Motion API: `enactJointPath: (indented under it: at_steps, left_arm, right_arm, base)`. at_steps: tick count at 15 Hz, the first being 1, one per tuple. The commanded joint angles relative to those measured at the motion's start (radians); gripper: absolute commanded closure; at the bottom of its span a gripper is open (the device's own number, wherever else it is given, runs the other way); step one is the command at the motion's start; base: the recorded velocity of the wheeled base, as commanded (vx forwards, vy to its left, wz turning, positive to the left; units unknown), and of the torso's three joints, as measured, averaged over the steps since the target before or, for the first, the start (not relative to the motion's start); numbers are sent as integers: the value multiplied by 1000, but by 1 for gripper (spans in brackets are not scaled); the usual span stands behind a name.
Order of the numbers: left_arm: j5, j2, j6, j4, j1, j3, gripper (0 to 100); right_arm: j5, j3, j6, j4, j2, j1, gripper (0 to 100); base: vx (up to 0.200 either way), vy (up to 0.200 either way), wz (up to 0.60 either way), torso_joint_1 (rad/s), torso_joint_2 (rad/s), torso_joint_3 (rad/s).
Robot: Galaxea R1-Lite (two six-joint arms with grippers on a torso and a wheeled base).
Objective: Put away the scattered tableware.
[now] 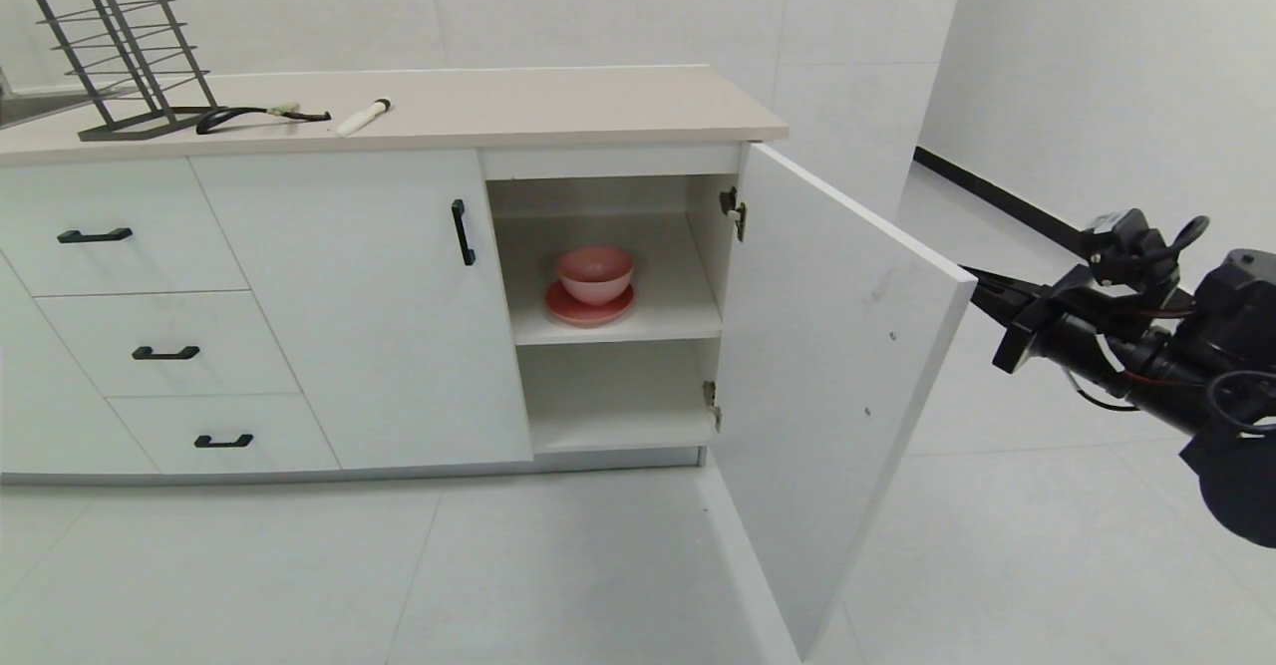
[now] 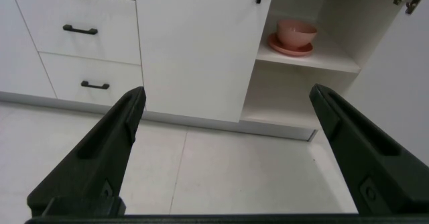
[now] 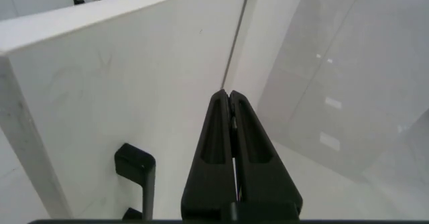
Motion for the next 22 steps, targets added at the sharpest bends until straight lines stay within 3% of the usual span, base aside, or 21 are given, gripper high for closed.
enactJointPath:
  at_steps: [1, 15, 22]
  left_arm:
    - [0, 0, -1, -1, 0, 0, 0]
    - [0, 0, -1, -1, 0, 0, 0]
    - [0, 0, -1, -1, 0, 0, 0]
  right_arm:
    - [-1, 4, -2, 0, 8, 12, 100]
    - [-5, 53, 4, -3, -29, 232, 100]
    - [-27, -97, 12, -3, 76, 368, 100]
  base:
    - [0, 0, 0, 0, 0, 0]
    - [0, 0, 0, 0, 0, 0]
    - [0, 0, 0, 0, 0, 0]
